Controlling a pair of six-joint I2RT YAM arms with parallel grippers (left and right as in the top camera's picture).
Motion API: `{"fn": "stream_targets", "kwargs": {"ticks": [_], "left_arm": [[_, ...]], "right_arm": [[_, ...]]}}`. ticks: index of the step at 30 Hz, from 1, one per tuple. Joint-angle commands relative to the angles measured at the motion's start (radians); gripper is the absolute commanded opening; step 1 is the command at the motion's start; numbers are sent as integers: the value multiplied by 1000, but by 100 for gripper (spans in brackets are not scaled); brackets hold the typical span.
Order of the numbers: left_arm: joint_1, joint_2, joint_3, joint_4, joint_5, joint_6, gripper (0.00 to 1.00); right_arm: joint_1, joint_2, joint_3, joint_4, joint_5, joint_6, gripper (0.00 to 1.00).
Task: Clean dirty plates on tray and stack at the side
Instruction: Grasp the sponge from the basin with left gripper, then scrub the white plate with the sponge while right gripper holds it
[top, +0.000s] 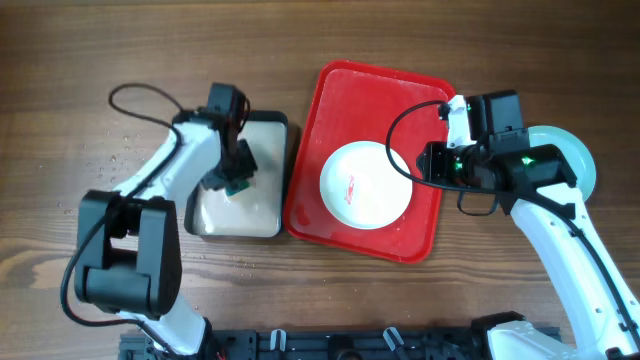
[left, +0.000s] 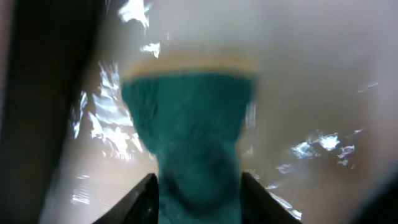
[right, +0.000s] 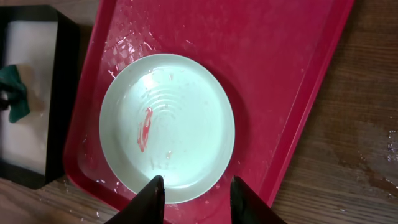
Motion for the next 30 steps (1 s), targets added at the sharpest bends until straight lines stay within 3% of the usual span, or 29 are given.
{"fn": "stream_targets", "kwargs": {"ticks": [1,6,9,12,17,18,20,24,30], "left_arm": [[8,6,-137,126,8,-64,4],[7,-45,-45,53,13,27,4],[-16,-117,93,-50,124,75,4],[-95,-183,150,-49,250,74,4],[-282,-126,149,7,250,64,4],[-344,-63,149,53,250,56,4],[-394,19,149,106,273,2,4],[-467,130,149,239,453,2,4],[-539,262,149,305,431,-43,4]], "right_arm": [[1,6,13,0,18,-3,36],[0,6,2,8,122,73,39],[0,40,-2,21,123,97,39],[0,145,-2,20,76,98,39],[0,377,-2,60,26,69,38],[-6,451,-2,87,24,69,37],[-15,509,-2,123,-27,35,23],[-16,561,-2,171,-75,25,8],[-16,562,-23,211,-76,24,4]]}}
